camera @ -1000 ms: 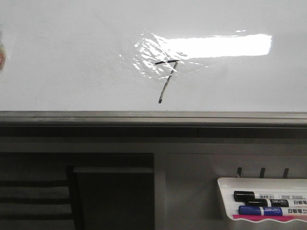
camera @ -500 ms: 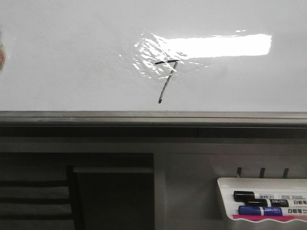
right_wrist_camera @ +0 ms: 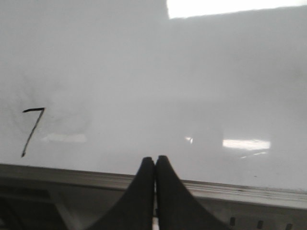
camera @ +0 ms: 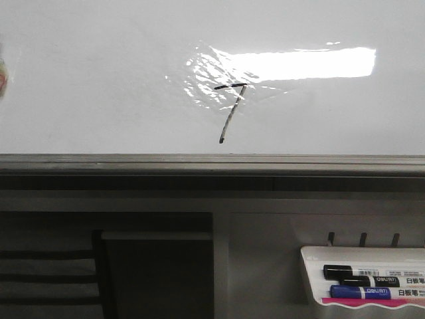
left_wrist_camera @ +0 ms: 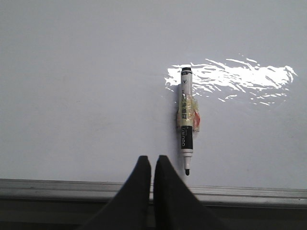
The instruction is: Write number 7 on whiteboard
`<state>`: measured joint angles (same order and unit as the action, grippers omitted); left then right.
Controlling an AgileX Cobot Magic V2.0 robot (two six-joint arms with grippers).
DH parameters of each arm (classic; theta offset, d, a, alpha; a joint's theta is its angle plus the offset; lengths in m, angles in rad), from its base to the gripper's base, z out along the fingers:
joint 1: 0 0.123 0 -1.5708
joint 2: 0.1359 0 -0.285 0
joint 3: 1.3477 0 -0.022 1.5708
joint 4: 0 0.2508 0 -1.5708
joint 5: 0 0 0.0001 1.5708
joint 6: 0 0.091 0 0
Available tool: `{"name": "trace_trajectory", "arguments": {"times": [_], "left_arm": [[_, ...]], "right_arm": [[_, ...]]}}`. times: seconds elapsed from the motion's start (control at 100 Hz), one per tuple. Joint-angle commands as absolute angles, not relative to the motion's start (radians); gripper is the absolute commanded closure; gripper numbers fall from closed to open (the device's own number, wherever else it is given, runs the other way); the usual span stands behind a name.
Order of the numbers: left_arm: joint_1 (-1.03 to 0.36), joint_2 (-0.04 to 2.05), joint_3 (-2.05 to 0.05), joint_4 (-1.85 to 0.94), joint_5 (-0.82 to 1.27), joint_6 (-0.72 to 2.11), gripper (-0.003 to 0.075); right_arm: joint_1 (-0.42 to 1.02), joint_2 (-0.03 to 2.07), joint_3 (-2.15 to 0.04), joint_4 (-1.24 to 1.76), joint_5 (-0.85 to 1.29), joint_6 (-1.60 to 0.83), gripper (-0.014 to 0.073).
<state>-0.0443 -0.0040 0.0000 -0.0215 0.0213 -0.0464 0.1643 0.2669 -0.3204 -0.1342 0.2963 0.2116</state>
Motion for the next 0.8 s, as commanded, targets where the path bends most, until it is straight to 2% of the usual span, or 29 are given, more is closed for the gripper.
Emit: {"name": "trace_trajectory", "arguments": {"times": [0.0,0.17,0.43,0.79], "left_arm": [[-0.048,-0.034,0.035,-0.021,-0.059,-0.056,0.0741],[-0.048,-0.034,0.035,-0.021,-0.059,-0.056,0.0741],[-0.048,-0.034,0.035,-0.021,-0.059,-0.056,0.0741],[-0.048,-0.034,0.035,-0.021,-0.059,-0.056,0.0741]], "right_arm": [[0.082,0.225,-0.277,-0.124,0.141,0.209,0.0665],[-0.001,0.089,-0.136,-0.124,0.073,0.209,0.0665],[-0.022,-0.030,0.042,-0.124,-0.027,0.209,0.0665],[-0.022,-0.030,0.040,-0.130,0.028,0.209,0.0665]]}}
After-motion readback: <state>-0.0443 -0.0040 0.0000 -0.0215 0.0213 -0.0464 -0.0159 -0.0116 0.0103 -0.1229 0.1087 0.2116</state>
